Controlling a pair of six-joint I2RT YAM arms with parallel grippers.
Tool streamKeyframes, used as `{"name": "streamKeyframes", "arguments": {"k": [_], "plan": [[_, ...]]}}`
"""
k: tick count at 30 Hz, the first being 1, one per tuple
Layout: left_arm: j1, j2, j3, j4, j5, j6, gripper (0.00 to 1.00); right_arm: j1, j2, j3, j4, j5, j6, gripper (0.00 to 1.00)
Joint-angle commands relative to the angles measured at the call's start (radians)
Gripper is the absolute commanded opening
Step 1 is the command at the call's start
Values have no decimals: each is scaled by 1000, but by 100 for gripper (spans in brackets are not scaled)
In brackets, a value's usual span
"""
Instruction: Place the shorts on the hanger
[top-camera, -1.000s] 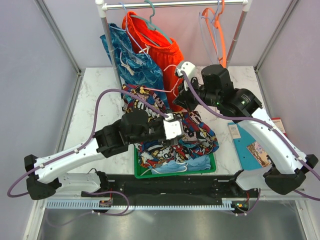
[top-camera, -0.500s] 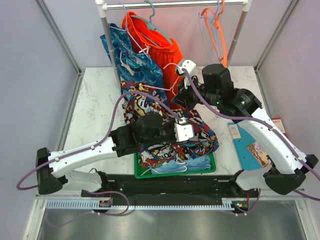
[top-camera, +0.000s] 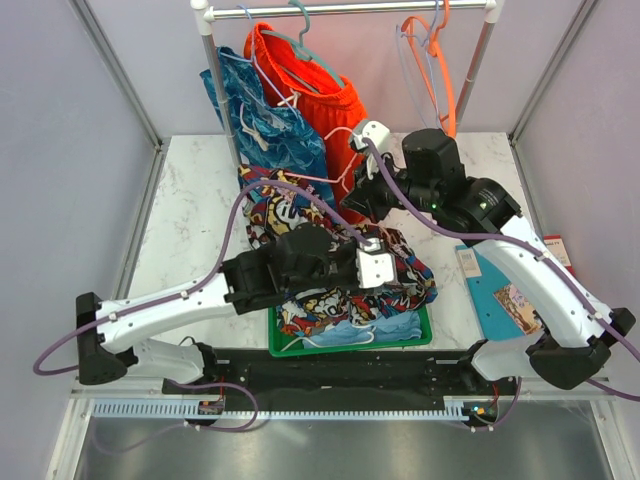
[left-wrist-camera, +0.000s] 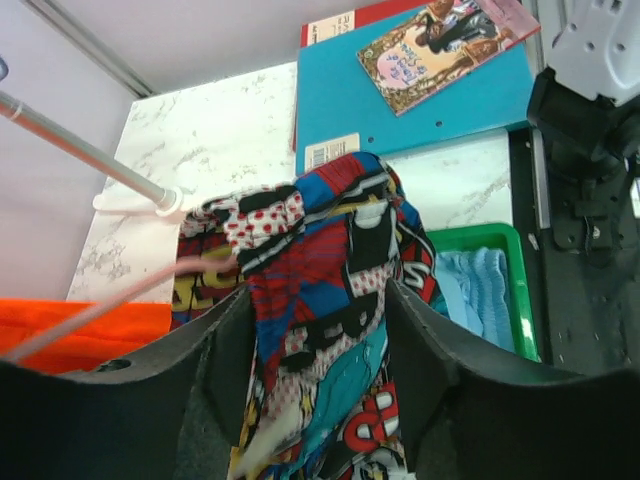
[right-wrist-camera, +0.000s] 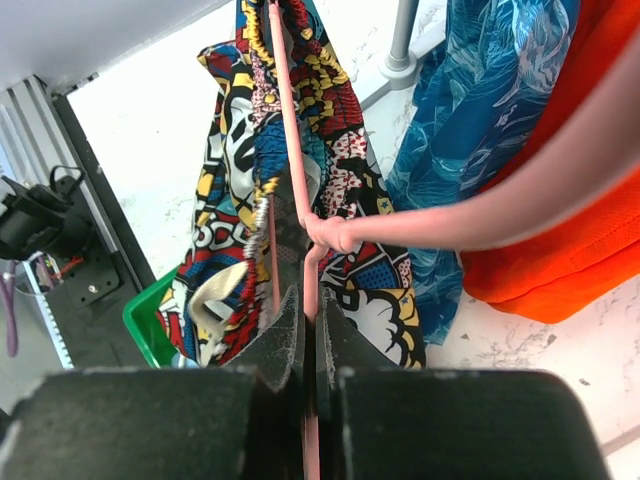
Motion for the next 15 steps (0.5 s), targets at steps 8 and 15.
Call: {"name": "streamKeyframes", "arguments": {"k": [8,15], "plan": [[408,-397,-21,-244,9,8,62,-2,-72,9,-31,-51,-142,0],[498,-322,65,-226,-41,45,62,-2,-55,79,-143,-71,-229,0]]}}
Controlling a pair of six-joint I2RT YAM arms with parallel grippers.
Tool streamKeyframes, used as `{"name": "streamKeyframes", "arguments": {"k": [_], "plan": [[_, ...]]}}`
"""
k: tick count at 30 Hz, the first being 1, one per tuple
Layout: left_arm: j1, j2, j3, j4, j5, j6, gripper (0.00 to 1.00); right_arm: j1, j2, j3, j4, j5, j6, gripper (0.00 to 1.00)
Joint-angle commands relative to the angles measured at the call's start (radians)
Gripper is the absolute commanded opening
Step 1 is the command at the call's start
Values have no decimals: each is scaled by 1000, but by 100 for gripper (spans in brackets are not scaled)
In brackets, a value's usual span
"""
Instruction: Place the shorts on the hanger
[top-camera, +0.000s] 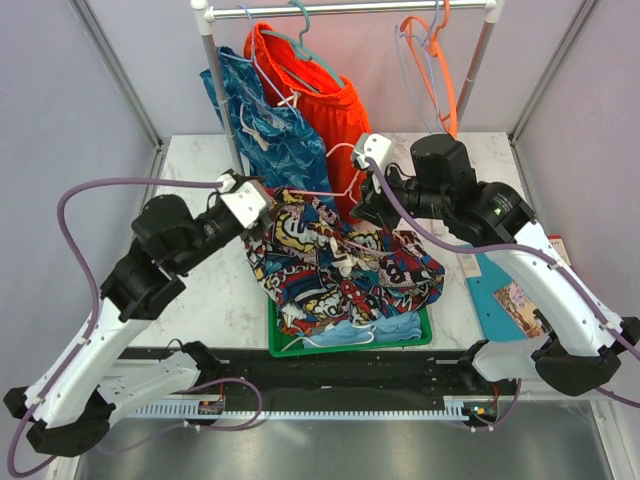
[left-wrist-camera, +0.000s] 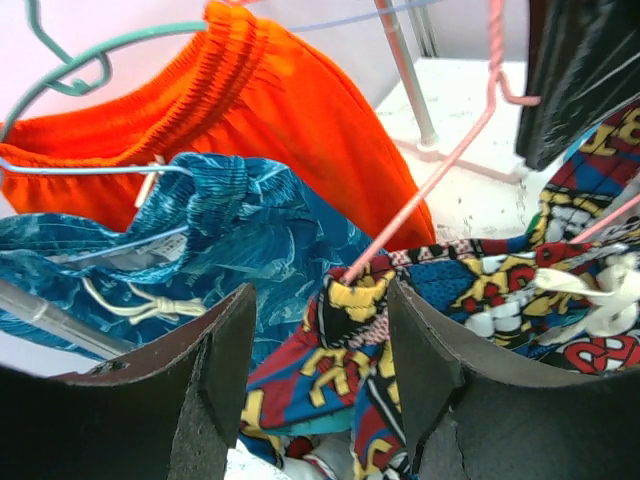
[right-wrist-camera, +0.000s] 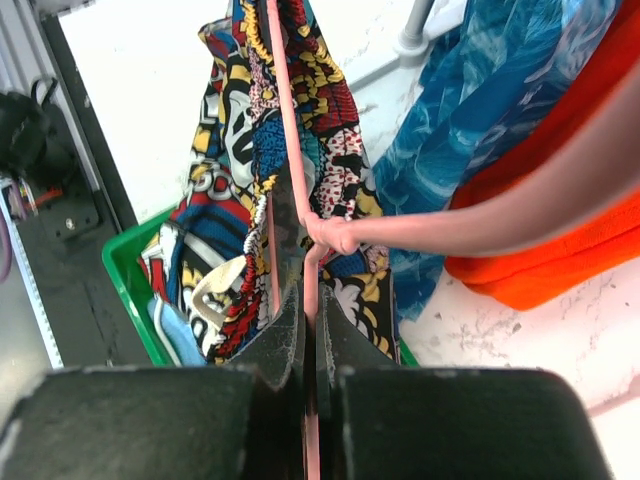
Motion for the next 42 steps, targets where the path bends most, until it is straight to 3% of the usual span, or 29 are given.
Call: {"name": "streamKeyframes", "arguments": {"k": [1,12,18,25,35,42], "plan": [[9,88,45,-14,-53,46,62,-2,-12,100,-56,-28,-73,0],[79,128,56,-77,-12,7,60,0,-66,202,-234,74,-148,0],[81,68,85,-86,198,-20,74,-2,-80,263,-285,220,-121,0],[81,97,102,-82,218,-31,76,-2,-181,231,-433,395,-66,0],[80,365,254,15,230,-69,68,-144,-245,171,-504,643,-44,0],[61,521,339,142,238,-95,69,-174,-153,238,-486,751,-62,0]]}}
